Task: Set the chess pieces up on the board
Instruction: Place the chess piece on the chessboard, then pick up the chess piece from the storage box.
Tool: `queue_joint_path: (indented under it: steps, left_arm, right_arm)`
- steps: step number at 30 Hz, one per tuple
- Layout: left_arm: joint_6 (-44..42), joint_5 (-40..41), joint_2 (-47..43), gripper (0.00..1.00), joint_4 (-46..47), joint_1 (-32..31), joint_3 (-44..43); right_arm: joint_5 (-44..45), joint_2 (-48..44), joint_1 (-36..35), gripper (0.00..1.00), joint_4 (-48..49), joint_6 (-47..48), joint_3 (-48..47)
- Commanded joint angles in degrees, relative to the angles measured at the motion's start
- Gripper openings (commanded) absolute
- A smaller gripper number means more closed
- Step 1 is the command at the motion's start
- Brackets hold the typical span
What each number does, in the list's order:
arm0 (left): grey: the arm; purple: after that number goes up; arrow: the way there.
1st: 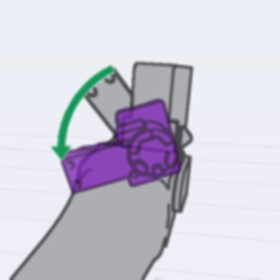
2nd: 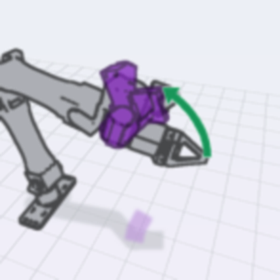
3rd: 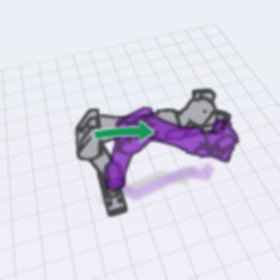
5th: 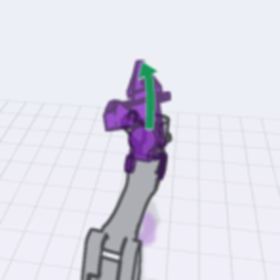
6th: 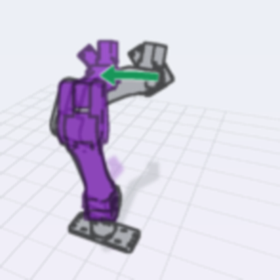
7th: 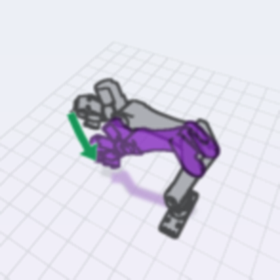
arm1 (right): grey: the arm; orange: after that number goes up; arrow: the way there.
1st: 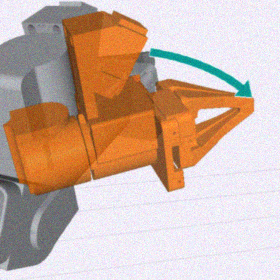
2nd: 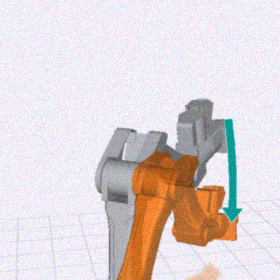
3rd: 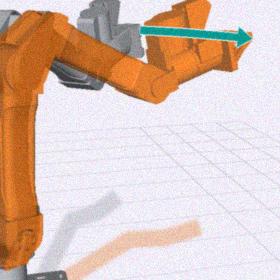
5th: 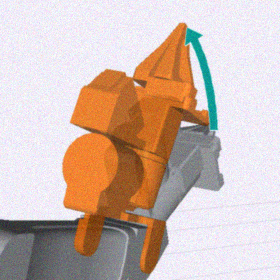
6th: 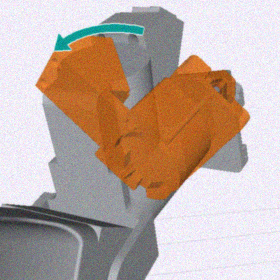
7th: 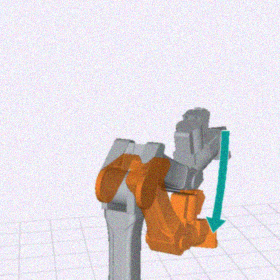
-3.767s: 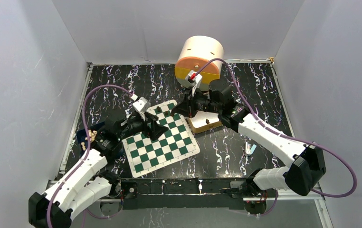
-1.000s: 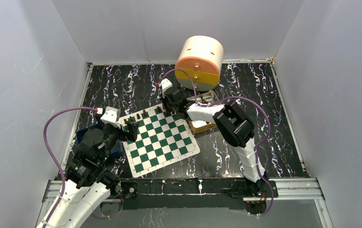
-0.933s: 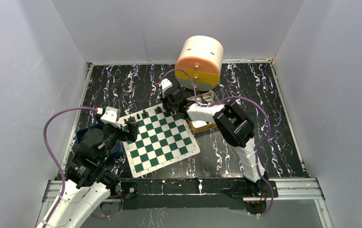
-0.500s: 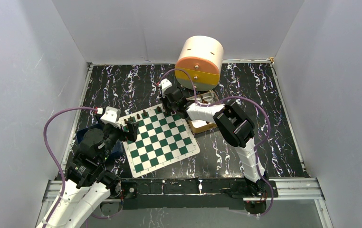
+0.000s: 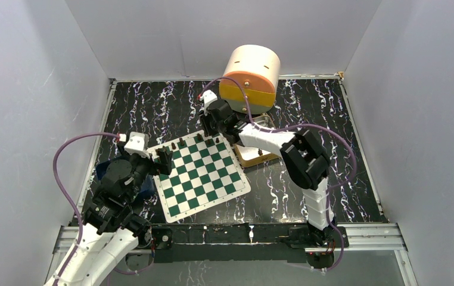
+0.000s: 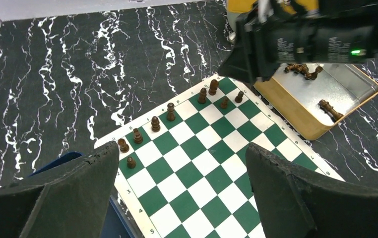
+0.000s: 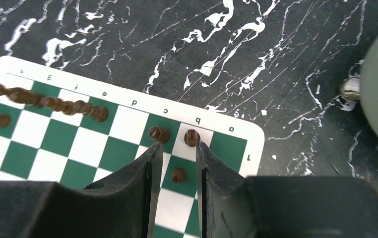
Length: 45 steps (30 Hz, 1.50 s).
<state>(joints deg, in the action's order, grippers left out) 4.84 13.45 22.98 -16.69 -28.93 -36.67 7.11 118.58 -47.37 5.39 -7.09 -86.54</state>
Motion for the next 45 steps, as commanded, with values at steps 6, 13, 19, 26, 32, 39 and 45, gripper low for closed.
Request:
queue_joint_path:
  steps: [6, 13, 19, 26, 32, 39, 45]
  left_arm:
    - [5.0, 1.2, 6.2, 0.94, 2.3, 0.2, 0.6]
    - [1.2, -1.4, 10.9, 0.89, -0.2, 0.2, -1.5]
    - [-1.0, 1.6, 6.9, 0.88, -0.3, 0.2, 0.5]
    - [-1.6, 3.2, 5.5, 0.88, -0.3, 0.2, 0.6]
    - [-1.6, 3.2, 5.0, 0.88, -0.5, 0.2, 0.5]
    - [-1.9, 4.1, 4.3, 0.88, -0.6, 0.2, 0.5]
    - [-1.9, 4.1, 4.0, 0.88, -0.6, 0.2, 0.5]
  right_arm:
    - [8.1, -18.0, 0.5, 0.37, -0.9, 3.4, 9.8]
    - [11.6, -25.2, 3.4, 0.38, -3.9, 6.8, 17.0]
    - [6.6, -25.5, 12.3, 0.37, -12.7, 1.2, 17.6]
    - [6.1, -23.5, 18.3, 0.37, -14.3, -2.5, 19.4]
    - [6.3, -20.4, 19.5, 0.39, -13.7, -4.6, 20.0]
    - [7.7, -17.7, 19.6, 0.36, -10.1, -5.0, 22.0]
    - [10.5, -16.4, 19.6, 0.38, -8.7, -4.7, 22.2]
